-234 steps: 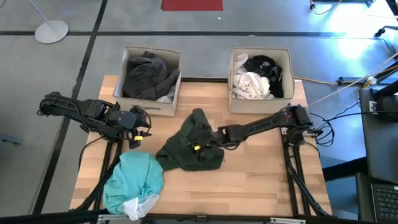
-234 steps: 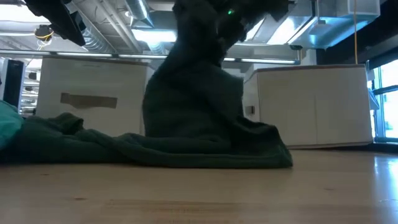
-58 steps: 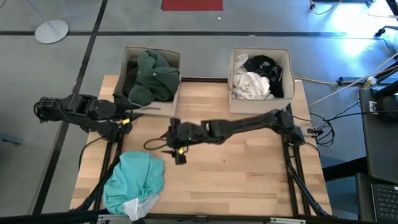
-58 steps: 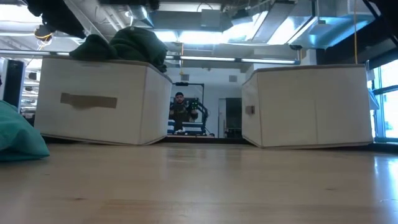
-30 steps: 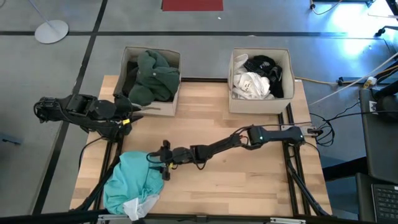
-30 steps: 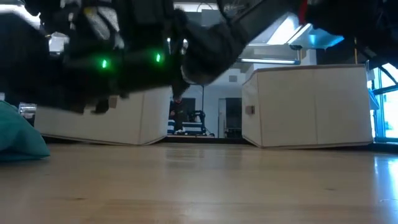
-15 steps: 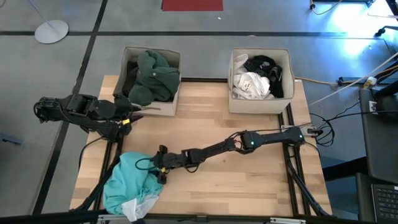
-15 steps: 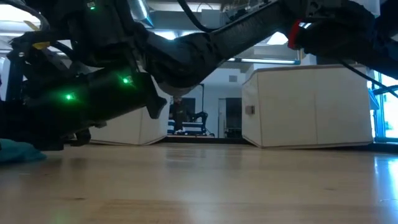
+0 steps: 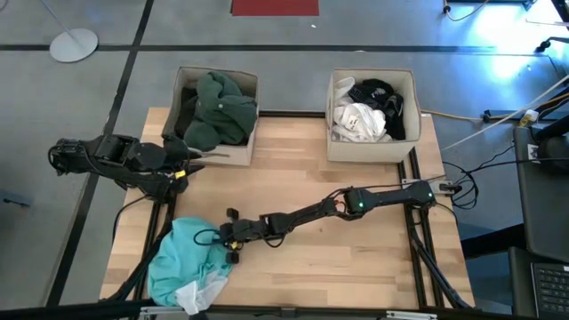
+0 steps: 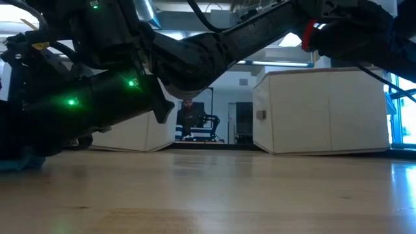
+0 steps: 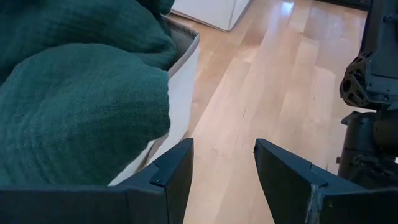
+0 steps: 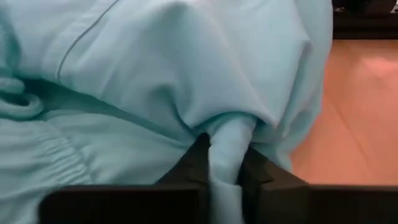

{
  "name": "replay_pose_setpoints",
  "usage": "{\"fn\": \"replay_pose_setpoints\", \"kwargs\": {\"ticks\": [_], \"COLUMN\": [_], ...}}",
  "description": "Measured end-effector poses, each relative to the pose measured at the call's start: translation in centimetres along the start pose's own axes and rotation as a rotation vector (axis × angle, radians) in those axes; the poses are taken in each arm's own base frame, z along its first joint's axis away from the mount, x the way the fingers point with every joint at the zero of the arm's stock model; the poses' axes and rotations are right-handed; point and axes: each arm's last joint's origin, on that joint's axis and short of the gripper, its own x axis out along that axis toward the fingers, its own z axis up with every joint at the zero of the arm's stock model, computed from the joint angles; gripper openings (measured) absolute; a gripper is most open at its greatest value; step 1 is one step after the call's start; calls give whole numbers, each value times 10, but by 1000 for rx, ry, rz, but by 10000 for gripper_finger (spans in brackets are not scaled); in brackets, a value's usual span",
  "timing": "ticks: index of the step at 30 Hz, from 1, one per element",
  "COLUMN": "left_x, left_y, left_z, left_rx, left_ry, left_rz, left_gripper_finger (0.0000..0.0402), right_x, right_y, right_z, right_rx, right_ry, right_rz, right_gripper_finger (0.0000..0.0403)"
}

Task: Sort clothes
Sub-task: Put the light blue shorts into the left laundry bin

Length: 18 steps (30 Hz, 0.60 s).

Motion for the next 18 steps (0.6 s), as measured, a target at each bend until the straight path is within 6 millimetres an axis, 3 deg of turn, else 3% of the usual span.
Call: {"fn": "replay_pose_setpoints", "kwargs": {"ticks": [2,10,18], "left_x": [0,0,0], "left_y": [0,1,1], "left_z": [0,-2,-2], "left_rx": [2,7,34], "left_ry": [2,15,17], "left_rz": [1,6,8], "left_gripper_finger": [162,162,162], "right_x": [0,-5,-43], "right_y": [0,12,22], "right_z": [0,2,37], "right_rx": [-16,-100,-267], "right_ry": [1,44,310], "right_rz": [1,-107,-274], "right_gripper_finger": [24,36,25]}}
